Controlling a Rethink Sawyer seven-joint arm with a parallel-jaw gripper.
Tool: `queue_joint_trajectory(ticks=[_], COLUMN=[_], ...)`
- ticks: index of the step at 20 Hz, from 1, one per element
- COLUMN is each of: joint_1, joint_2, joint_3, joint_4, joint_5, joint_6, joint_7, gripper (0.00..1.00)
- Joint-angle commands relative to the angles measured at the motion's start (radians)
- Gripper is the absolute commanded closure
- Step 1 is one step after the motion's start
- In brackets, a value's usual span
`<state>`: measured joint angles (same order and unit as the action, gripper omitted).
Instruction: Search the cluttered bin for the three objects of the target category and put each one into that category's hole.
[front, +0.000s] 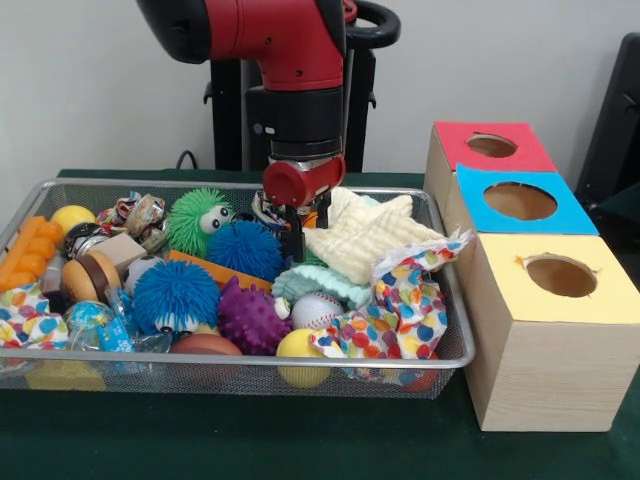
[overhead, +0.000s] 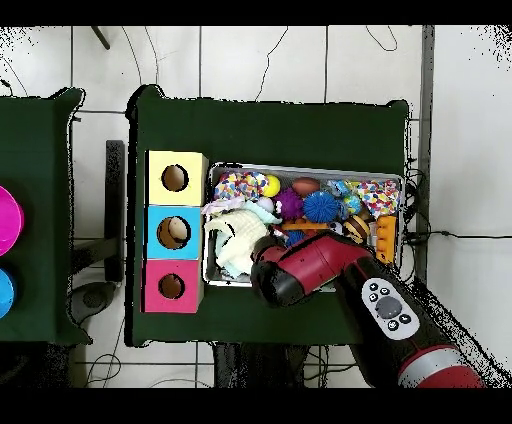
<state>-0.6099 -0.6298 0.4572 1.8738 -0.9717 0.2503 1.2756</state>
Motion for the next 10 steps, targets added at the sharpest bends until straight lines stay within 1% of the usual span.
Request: queue_joint_trajectory(ticks=[1,4,7,9,10], joint_1=[0.006,-0.009,-0.091,-0.205,-0.241], joint_2=[0.009,0.003,-0.009,-0.011,-0.014], joint_3=[-0.038,-0.024,0.041,0.158,0.194], joint_4=[-0.09,-0.085,-0.047,0.009,0.024], joint_5=[0.032,0.034,0.06,0.14,0.165], joint_6=[-0.022,-0.033,0.011,0.092,0.116], joint_7=[0.149,0.133,0.051,-0.05,-0.079], gripper=[0.0,0.0,0.0,0.0,0.0])
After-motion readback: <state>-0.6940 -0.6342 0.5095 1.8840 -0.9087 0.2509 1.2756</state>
